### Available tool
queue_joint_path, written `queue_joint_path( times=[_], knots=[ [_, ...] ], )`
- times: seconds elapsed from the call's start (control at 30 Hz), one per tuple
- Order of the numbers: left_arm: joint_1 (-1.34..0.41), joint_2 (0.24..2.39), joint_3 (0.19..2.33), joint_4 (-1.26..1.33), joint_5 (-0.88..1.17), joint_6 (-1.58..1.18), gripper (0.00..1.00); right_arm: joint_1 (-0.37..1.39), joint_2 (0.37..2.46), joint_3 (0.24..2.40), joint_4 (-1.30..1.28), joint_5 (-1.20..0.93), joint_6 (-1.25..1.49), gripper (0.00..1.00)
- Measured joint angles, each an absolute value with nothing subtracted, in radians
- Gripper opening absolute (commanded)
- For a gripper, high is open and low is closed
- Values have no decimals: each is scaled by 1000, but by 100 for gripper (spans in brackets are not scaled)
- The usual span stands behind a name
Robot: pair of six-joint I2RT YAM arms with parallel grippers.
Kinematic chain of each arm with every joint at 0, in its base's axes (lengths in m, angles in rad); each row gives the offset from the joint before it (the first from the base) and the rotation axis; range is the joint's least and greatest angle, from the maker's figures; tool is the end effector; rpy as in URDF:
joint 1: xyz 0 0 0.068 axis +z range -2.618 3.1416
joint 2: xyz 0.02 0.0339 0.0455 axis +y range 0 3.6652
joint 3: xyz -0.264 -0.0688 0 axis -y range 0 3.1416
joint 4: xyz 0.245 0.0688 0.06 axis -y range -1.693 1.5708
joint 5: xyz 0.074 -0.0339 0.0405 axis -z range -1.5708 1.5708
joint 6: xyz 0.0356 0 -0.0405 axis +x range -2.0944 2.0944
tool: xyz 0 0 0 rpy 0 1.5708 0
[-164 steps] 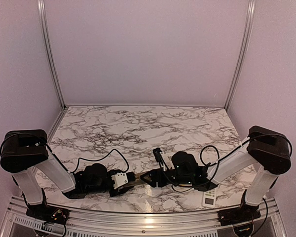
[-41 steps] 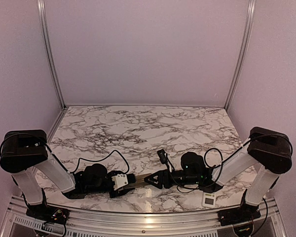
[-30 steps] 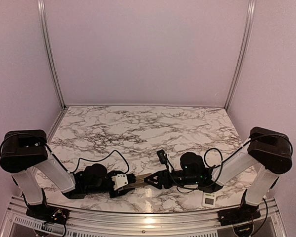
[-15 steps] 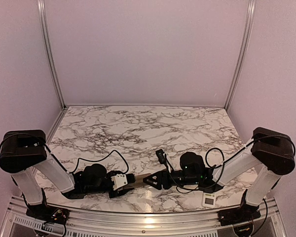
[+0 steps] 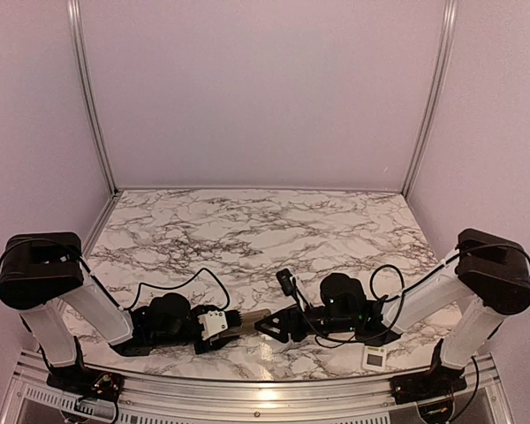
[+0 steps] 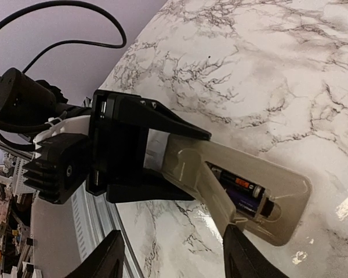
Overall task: Unload the batteries from the remote control
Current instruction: Remove the battery cover from the remote control.
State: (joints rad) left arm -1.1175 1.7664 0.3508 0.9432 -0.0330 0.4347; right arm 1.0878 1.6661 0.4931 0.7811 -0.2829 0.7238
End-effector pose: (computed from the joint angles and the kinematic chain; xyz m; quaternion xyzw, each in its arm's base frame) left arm 0.1176 -0.2387 0.0898 0.5913 0.6147 -0.1615 0.4965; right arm 0.1284 0.2662 0.1324 -0.2260 0.7952 0.5054 0.2474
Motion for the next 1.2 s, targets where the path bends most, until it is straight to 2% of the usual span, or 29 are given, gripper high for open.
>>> queue_joint_path(
  times=[0.3,0.5,0.93,1.2],
  knots=[
    [-1119,1766,353,953,-35,437,0,1153,1598,507,699,-377,699,56],
    [-1119,1766,353,958,-35,438,0,1153,1541,508,592,-367,670,56],
    [-1119,1766,353,961,-27,438,0,1154,1379,514,403,-239,600,57],
    [-1119,1766,353,961,-18,437,0,1154,1297,537,231,-63,555,62]
  ],
)
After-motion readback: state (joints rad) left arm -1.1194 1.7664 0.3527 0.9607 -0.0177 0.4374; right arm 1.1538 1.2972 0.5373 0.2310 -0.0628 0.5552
